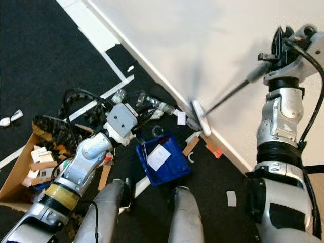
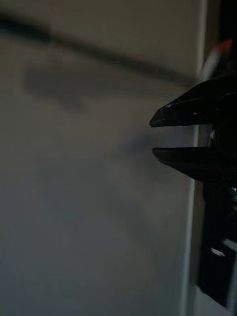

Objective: Sweep floor

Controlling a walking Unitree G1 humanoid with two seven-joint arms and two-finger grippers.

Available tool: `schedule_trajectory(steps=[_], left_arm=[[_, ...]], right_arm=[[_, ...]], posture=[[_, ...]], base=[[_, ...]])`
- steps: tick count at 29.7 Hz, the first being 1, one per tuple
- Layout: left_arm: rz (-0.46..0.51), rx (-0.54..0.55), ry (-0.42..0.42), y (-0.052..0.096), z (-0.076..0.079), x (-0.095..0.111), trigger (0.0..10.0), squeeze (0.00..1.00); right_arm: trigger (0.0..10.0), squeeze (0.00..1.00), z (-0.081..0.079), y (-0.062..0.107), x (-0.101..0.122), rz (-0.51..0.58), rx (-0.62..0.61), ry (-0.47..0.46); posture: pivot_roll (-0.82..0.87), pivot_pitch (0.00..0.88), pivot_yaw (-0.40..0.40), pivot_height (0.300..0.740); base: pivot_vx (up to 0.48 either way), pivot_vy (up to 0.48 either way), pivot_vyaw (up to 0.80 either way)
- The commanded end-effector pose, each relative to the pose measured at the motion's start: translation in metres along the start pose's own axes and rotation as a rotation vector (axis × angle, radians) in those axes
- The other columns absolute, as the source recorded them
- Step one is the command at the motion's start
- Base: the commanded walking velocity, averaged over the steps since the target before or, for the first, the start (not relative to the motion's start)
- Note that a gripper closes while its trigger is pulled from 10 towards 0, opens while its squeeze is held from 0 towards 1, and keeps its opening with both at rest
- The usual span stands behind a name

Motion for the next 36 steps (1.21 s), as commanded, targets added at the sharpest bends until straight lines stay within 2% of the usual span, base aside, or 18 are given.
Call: schedule_trajectory(steps=[1, 2, 6, 8, 12, 20, 22, 24, 31, 33, 36], left_arm=[[-0.122, 0.123, 0.017, 0.018, -0.018, -0.028, 10.0, 0.0], [-0.122, 0.123, 0.017, 0.018, -0.018, -0.028, 10.0, 0.0], [-0.071, 0.228, 0.022, 0.022, -0.047, -0.019, 10.0, 0.0], [-0.059, 0.245, 0.012, 0.023, -0.054, -0.016, 10.0, 0.0], [-0.037, 0.246, 0.002, 0.022, -0.058, -0.013, 10.0, 0.0], [0.011, 0.244, -0.041, 0.018, -0.062, -0.003, 10.0, 0.0], [0.056, 0.251, -0.05, 0.014, -0.068, 0.009, 10.0, 0.0], [0.122, 0.248, -0.03, 0.009, -0.073, 0.025, 10.0, 0.0], [0.189, 0.247, 0.006, 0.004, -0.077, 0.038, 10.0, 0.0], [0.235, 0.309, 0.041, 0.006, -0.087, 0.046, 10.0, 0.0], [0.259, 0.353, 0.042, 0.007, -0.096, 0.053, 10.0, 0.0]], right_arm=[[10.0, 0.0, -0.001, 0.014, -0.025, -0.114, 0.011, 0.029], [10.0, 0.0, -0.001, 0.014, -0.025, -0.114, 0.011, 0.029], [10.0, 0.0, -0.01, 0.031, -0.055, -0.231, -0.012, -0.043], [10.0, 0.0, -0.013, 0.035, -0.061, -0.26, -0.018, -0.048], [10.0, 0.0, -0.016, 0.035, -0.065, -0.279, -0.032, -0.076], [10.0, 0.0, -0.024, 0.037, -0.071, -0.315, -0.014, -0.072], [10.0, 0.0, -0.031, 0.039, -0.074, -0.333, 0.021, -0.057], [10.0, 0.0, -0.042, 0.042, -0.078, -0.358, 0.075, -0.056], [10.0, 0.0, -0.058, 0.046, -0.083, -0.386, 0.158, -0.072], [10.0, 0.0, -0.064, 0.05, -0.087, -0.409, 0.196, -0.068], [10.0, 0.0, -0.066, 0.051, -0.088, -0.415, 0.21, -0.065]], posture=[[0.14, 0.136, -0.069, 0.74], [0.14, 0.136, -0.069, 0.74], [0.15, 0.071, -0.073, 0.74], [0.15, 0.051, -0.067, 0.74], [0.15, 0.028, -0.06, 0.74], [0.15, 0.0, -0.05, 0.74], [0.15, 0.0, -0.05, 0.74], [0.16, 0.0, -0.052, 0.74], [0.17, 0.0, -0.058, 0.74], [0.17, 0.0, -0.067, 0.74], [0.17, 0.0, -0.071, 0.74]], base=[[0.0, 0.0, 0.0], [0.0, 0.0, 0.0], [0.0, 0.0, 0.0], [0.0, 0.0, 0.0], [0.0, 0.0, 0.0], [0.0, 0.0, 0.0], [0.0, 0.0, 0.0], [0.0, 0.0, 0.0], [0.0, 0.0, 0.0], [0.0, 0.0, 0.0], [0.0, 0.0, 0.0]])
Point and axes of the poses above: a point about 5 cm out from each wrist's last joint towards the gripper, its own y axis pointing back from the gripper into the wrist, its own x axis along the axis of the wrist's last joint, z = x × y, the point moved 1 cm from there along -y, pointing out of the wrist towards the gripper, and after that the axes turned 6 degrees about y, right-handed, at the moved point
